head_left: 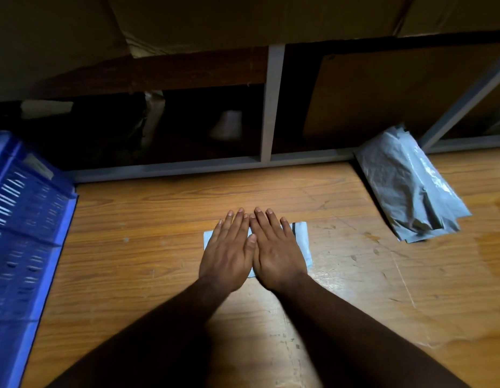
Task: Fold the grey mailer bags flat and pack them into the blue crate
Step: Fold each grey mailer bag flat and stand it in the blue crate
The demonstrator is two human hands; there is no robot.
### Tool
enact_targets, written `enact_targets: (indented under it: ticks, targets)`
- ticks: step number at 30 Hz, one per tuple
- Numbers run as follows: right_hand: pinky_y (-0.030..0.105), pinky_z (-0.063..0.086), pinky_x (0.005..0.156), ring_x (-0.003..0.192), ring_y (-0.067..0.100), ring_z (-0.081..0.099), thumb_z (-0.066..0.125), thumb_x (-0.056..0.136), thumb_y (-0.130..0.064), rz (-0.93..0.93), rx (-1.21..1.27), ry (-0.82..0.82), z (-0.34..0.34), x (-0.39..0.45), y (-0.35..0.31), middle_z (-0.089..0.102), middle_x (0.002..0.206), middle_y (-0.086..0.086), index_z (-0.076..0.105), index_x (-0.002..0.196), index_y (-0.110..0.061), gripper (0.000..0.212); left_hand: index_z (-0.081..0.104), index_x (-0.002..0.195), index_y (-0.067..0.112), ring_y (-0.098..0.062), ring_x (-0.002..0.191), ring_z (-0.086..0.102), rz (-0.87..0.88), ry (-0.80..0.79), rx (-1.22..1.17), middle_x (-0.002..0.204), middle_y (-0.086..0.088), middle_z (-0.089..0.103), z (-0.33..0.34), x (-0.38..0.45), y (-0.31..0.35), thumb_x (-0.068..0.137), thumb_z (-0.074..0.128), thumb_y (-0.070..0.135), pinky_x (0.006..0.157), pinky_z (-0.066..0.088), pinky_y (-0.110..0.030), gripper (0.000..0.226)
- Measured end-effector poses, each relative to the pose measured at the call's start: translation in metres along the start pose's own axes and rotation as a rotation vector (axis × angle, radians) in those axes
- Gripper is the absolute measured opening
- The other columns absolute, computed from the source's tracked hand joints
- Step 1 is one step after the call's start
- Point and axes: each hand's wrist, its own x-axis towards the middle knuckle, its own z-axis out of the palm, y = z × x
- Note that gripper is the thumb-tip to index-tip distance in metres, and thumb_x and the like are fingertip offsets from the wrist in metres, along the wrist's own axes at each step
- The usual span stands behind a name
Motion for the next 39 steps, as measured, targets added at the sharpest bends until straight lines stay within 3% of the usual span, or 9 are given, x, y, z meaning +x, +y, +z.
enact_targets:
  ticks: [20, 23, 25, 26, 29, 31, 34, 36, 39]
  targets:
    - [0.044, -0.01, 0.127, 0.157, 0.013, -0.018, 0.012, 0.107, -0.061, 0.156, -0.075, 0.003, -0.017, -0.023, 0.041, -0.011, 0.172, -0.006, 0.001, 0.166, -0.024, 0.07, 0.006, 0.165, 0.026, -0.009, 0.157, -0.008, -0.079, -0.051, 0.034, 0.171, 0.009, -0.001, -0.003, -0.017, -0.025, 0.099, -0.004, 0.07, 0.129, 0.001, -0.042, 0.08]
    - [0.046, -0.013, 0.126, 0.156, 0.013, -0.023, 0.011, 0.106, -0.063, 0.159, -0.031, -0.053, -0.023, -0.023, 0.041, -0.02, 0.17, -0.007, -0.004, 0.165, -0.023, 0.073, 0.018, 0.163, 0.028, -0.009, 0.157, -0.01, -0.062, -0.069, -0.015, 0.172, 0.008, 0.001, -0.012, -0.016, -0.024, 0.094, -0.004, 0.074, 0.127, -0.007, -0.041, 0.085]
    - [0.05, -0.01, 0.126, 0.158, 0.016, -0.014, 0.02, 0.105, -0.064, 0.136, 0.015, -0.098, -0.036, -0.022, 0.044, -0.01, 0.173, -0.004, 0.006, 0.166, -0.022, 0.075, 0.039, 0.149, 0.029, -0.011, 0.158, 0.002, -0.073, -0.084, -0.091, 0.17, 0.007, 0.016, -0.02, -0.012, -0.025, 0.089, 0.015, 0.077, 0.125, -0.01, -0.041, 0.081]
    - [0.053, -0.006, 0.127, 0.159, 0.019, -0.002, 0.029, 0.104, -0.063, 0.106, 0.033, -0.082, -0.045, -0.022, 0.044, 0.007, 0.173, -0.003, 0.02, 0.163, -0.022, 0.073, 0.047, 0.138, 0.03, -0.01, 0.155, 0.015, -0.094, -0.084, -0.138, 0.164, 0.007, 0.03, -0.027, -0.01, -0.026, 0.086, 0.025, 0.077, 0.124, -0.011, -0.041, 0.073]
    - [0.052, 0.002, 0.125, 0.149, 0.021, 0.032, 0.056, 0.097, -0.052, 0.02, 0.127, -0.003, -0.072, -0.021, 0.033, 0.051, 0.151, -0.003, 0.047, 0.15, -0.024, 0.06, 0.047, 0.105, 0.037, -0.002, 0.122, 0.053, -0.135, -0.104, -0.279, 0.117, 0.02, 0.061, -0.054, -0.009, -0.029, 0.08, 0.059, 0.07, 0.123, -0.009, -0.039, 0.044]
    - [0.053, 0.005, 0.125, 0.136, 0.02, 0.047, 0.061, 0.093, -0.048, -0.064, 0.124, 0.011, -0.087, -0.016, 0.02, 0.061, 0.134, -0.003, 0.051, 0.148, -0.027, 0.059, 0.046, 0.1, 0.039, 0.006, 0.105, 0.056, -0.093, -0.122, -0.32, 0.095, 0.021, 0.063, -0.078, -0.016, -0.03, 0.081, 0.072, 0.059, 0.126, -0.001, -0.039, 0.038]
    - [0.06, 0.019, 0.122, 0.113, 0.02, 0.06, 0.067, 0.092, -0.037, -0.219, 0.11, 0.007, -0.105, 0.001, -0.011, 0.061, 0.111, -0.004, 0.066, 0.128, -0.028, 0.038, 0.052, 0.113, 0.045, 0.001, 0.112, 0.05, -0.085, -0.059, -0.326, 0.106, 0.022, 0.063, -0.116, -0.04, -0.044, 0.085, 0.073, 0.048, 0.118, 0.029, -0.036, 0.035]
    - [0.061, 0.028, 0.117, 0.109, 0.018, 0.06, 0.069, 0.092, -0.031, -0.299, 0.154, 0.034, -0.116, 0.014, -0.039, 0.061, 0.107, -0.006, 0.07, 0.115, -0.028, 0.024, 0.057, 0.122, 0.045, -0.002, 0.108, 0.055, -0.103, -0.014, -0.301, 0.115, 0.023, 0.062, -0.146, -0.061, -0.06, 0.086, 0.073, 0.045, 0.095, 0.051, -0.036, 0.039]
    - [0.061, 0.023, 0.12, 0.105, 0.019, 0.064, 0.068, 0.092, -0.029, -0.461, 0.147, 0.175, -0.137, 0.033, -0.098, 0.066, 0.102, -0.008, 0.069, 0.106, -0.029, 0.015, 0.065, 0.112, 0.041, 0.0, 0.092, 0.06, -0.088, 0.103, -0.257, 0.105, 0.022, 0.065, -0.198, -0.098, -0.086, 0.083, 0.071, 0.047, 0.077, 0.056, -0.038, 0.031]
